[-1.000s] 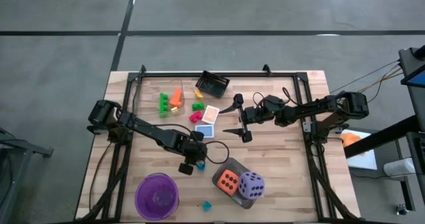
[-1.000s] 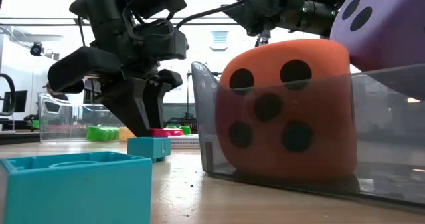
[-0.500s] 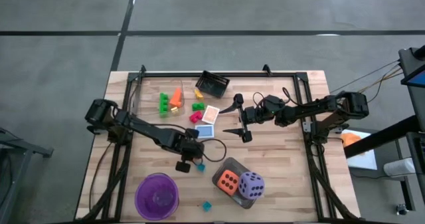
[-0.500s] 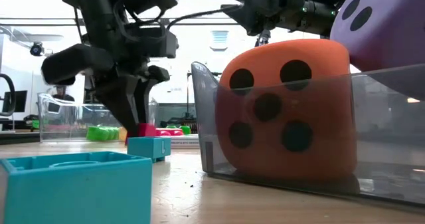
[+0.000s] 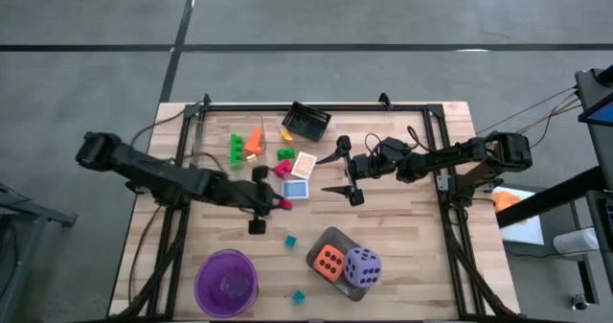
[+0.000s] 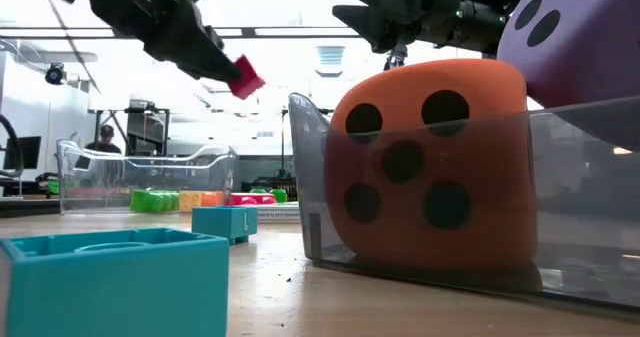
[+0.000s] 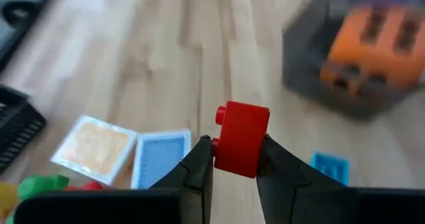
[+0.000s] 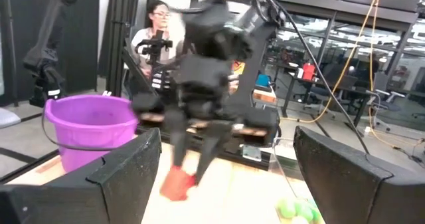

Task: Pick & Place Toys
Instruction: Put the bottom red game piece into the transparent bin

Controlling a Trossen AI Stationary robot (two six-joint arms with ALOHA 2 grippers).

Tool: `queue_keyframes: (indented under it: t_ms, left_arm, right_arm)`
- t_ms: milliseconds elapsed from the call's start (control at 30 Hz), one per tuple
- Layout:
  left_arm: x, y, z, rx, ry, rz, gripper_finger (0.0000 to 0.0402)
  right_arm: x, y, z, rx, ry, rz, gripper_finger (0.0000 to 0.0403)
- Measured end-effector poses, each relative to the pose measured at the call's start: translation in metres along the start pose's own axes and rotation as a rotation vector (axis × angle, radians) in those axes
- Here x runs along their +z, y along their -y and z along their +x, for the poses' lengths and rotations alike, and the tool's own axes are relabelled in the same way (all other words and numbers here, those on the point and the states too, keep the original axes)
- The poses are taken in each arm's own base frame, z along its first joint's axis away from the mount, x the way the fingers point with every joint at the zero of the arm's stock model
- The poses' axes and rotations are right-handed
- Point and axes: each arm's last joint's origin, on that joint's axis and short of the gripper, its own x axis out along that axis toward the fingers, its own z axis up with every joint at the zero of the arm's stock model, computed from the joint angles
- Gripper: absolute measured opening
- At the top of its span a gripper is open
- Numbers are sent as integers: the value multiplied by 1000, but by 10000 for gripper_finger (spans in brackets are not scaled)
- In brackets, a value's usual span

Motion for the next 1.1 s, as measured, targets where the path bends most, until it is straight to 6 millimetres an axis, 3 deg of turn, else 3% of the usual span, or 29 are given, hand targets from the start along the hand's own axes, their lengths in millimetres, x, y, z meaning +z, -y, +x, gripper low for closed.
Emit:
queue_keyframes:
  t_ms: [333, 533, 967, 1100]
  left_arm:
    - [-61, -49, -45, 194, 204, -360, 78]
    - [-81, -75, -64, 409, 88, -495, 78]
    - [-103, -108, -76, 655, -122, -667, 78]
    - [-105, -108, -75, 630, -138, -685, 138]
  right_arm:
    - [1, 0, 0, 12, 8, -6, 339]
    - [0, 0, 0, 13, 8, -6, 339]
    - [0, -1, 0, 17, 1, -3, 339]
    - [0, -1, 0, 17, 0, -3, 339]
